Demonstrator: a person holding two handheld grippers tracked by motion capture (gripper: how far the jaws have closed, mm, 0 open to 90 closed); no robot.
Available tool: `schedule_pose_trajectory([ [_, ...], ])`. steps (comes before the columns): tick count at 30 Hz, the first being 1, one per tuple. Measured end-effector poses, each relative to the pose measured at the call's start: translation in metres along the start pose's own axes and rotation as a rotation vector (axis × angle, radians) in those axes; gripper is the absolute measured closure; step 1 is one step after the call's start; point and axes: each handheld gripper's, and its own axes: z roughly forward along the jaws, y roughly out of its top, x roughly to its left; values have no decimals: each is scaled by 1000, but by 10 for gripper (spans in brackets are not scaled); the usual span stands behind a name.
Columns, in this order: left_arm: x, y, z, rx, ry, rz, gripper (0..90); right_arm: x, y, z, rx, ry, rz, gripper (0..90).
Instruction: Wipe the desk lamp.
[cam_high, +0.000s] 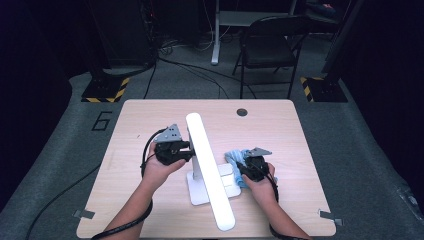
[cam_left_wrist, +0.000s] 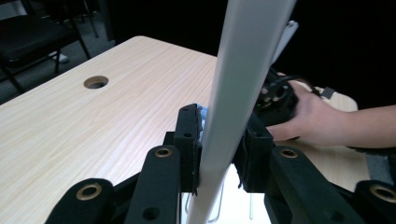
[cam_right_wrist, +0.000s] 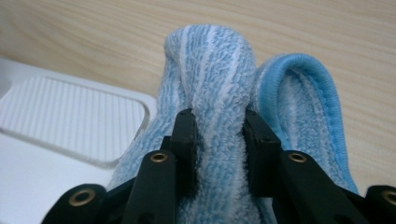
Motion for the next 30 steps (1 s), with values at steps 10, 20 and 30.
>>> schedule_pose_trajectory([
  [10, -3, 0, 0, 3, 19, 10, 733, 5, -31, -38, 30, 71, -35, 703],
  [20, 0, 2, 0, 27, -28, 20, 743, 10, -46, -57, 46, 97, -26, 702],
  [30, 5, 2, 0, 21, -79, 17, 745, 4, -25, -28, 12, 55, -9, 705],
])
